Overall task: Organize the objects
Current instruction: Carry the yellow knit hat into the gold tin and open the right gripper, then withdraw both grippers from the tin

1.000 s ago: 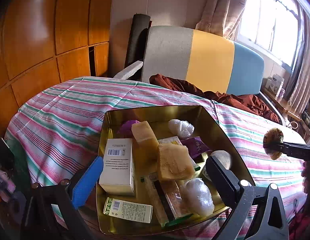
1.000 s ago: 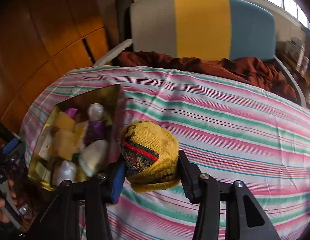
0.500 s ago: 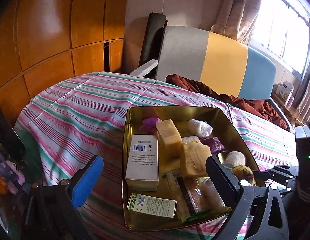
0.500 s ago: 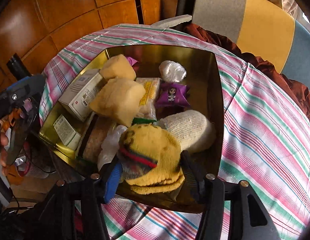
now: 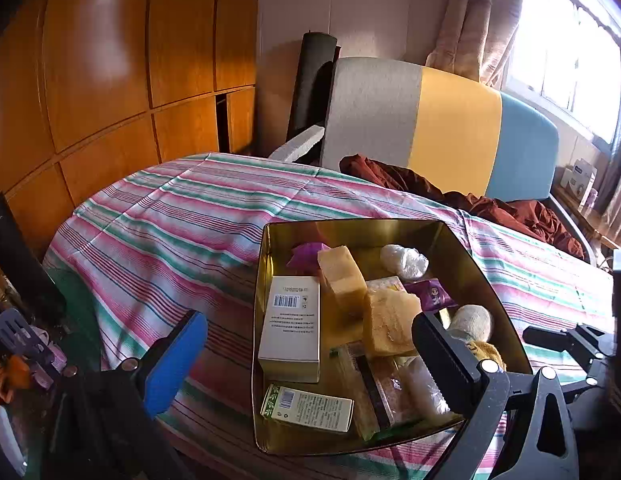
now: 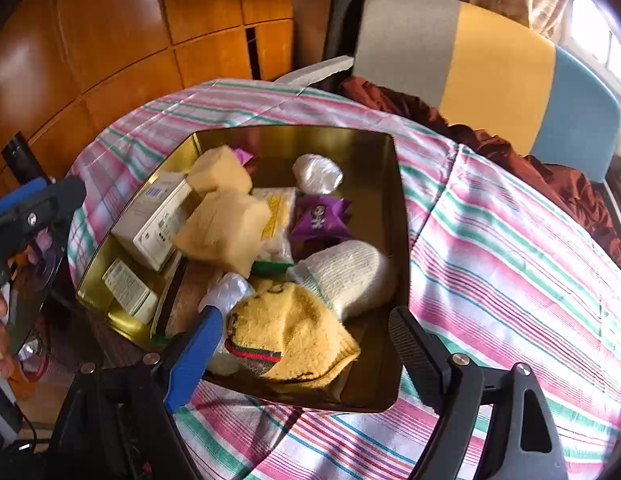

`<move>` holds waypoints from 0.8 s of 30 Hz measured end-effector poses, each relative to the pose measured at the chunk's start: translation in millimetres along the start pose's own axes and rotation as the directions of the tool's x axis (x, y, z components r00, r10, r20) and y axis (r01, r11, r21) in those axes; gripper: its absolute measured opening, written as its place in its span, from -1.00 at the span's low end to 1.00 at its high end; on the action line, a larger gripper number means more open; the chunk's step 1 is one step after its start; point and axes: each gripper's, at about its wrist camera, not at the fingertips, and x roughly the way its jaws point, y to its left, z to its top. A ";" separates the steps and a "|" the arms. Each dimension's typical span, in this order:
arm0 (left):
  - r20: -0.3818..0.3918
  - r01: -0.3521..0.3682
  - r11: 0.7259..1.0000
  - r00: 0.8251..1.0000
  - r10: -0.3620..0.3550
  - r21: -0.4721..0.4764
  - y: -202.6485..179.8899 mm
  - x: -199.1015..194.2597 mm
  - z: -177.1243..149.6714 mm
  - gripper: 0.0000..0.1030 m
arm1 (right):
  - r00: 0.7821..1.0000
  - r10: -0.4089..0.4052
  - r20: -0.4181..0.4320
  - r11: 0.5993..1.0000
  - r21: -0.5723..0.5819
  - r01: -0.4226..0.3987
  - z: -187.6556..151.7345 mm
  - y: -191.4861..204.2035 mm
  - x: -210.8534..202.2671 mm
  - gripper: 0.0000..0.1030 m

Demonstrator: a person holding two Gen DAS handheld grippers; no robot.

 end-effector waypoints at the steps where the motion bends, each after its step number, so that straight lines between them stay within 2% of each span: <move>1: 0.005 -0.005 1.000 1.000 0.005 0.007 -2.5 -2.9 -0.1 0.99 | 1.000 -0.017 0.019 1.000 0.021 0.016 0.9 -0.5 -4.4 0.69; 4: 0.025 -0.017 1.000 1.000 0.016 0.022 -9.5 -11.2 -2.2 0.99 | 0.996 -0.062 0.057 0.995 0.077 0.057 3.6 -1.4 -15.4 0.69; 7: 0.036 -0.023 1.000 0.999 0.023 -0.001 -11.5 -18.0 -7.1 0.99 | 0.989 -0.121 0.088 0.988 0.107 0.112 4.8 -0.6 -23.7 0.69; 12: 0.009 -0.045 0.998 0.999 0.046 -0.048 -11.8 -19.7 -16.1 0.99 | 0.979 -0.170 0.116 0.981 0.116 0.156 5.8 5.9 -31.1 0.69; 24: 0.026 -0.041 0.997 0.999 0.043 -0.065 -11.3 -24.7 -29.2 0.99 | 0.979 -0.168 0.117 0.983 0.093 0.158 5.3 20.3 -25.5 0.69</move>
